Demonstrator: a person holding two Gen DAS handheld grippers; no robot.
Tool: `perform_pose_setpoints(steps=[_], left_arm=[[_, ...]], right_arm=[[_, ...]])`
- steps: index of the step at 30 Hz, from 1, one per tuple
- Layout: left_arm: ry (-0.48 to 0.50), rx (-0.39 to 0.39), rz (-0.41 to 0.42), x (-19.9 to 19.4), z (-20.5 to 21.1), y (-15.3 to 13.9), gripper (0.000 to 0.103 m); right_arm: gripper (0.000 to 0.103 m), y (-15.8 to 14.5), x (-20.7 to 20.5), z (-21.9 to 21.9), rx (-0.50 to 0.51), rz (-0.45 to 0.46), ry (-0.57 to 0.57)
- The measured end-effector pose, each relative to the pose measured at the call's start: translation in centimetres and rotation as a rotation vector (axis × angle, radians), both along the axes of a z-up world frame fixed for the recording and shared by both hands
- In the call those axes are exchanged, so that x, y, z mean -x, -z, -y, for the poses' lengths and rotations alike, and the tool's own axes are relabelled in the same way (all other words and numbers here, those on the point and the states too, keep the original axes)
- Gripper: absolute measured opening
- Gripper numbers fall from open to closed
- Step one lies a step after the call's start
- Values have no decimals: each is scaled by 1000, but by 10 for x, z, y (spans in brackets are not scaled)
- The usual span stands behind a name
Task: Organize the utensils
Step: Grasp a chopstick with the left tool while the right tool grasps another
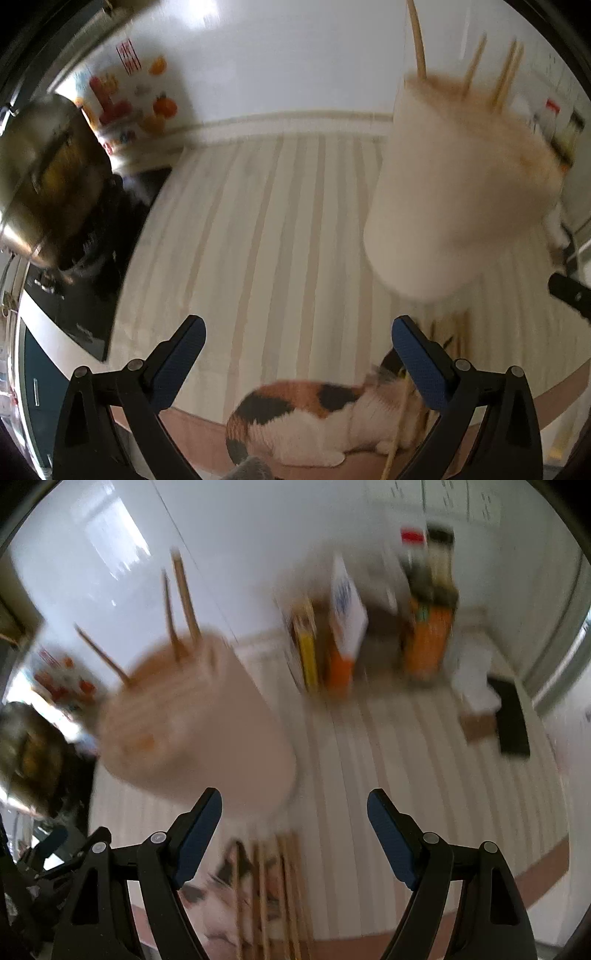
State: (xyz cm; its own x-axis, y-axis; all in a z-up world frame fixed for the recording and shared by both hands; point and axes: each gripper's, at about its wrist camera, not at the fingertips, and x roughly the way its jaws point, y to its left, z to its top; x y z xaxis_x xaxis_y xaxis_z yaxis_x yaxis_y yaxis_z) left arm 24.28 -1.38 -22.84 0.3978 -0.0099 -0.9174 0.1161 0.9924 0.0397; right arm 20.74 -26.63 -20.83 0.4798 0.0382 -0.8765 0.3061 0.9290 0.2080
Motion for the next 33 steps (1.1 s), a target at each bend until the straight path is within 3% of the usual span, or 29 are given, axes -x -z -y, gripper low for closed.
perform_pose_setpoints(steps=[3,5,7,10,15,16,19,23,29,32,33], left_arm=[[6,-35,-33,10,3,22,103],[12,-61,-56,15,5,37,103],[18,-79,-72,19,7,48,103],[37,-93,-99,25,12,60,103],[61,-112,-123,30,23,70,103],[65,-112,-125,31,25,71,103],[82,-109,-136,34,31,74,103],[104,-82,-164,33,40,81,103],[118,12,-256,27,55,98,101],[153,36,-293,24,65,108,91],[166,39,-299,24,68,110,82]], right_arm=[[80,34,8,-5,-7,-86,1],[59,64,15,-11,-19,-159,-10],[50,87,18,-17,-17,-223,-23],[45,117,24,-27,-17,-289,-50],[32,141,30,-39,3,-353,-76],[21,145,32,-40,7,-361,-74],[2,148,37,-42,58,-362,-72],[0,151,46,-29,80,-376,-42],[0,147,59,6,31,-378,19],[0,142,66,19,11,-366,39],[0,140,69,23,-8,-361,46]])
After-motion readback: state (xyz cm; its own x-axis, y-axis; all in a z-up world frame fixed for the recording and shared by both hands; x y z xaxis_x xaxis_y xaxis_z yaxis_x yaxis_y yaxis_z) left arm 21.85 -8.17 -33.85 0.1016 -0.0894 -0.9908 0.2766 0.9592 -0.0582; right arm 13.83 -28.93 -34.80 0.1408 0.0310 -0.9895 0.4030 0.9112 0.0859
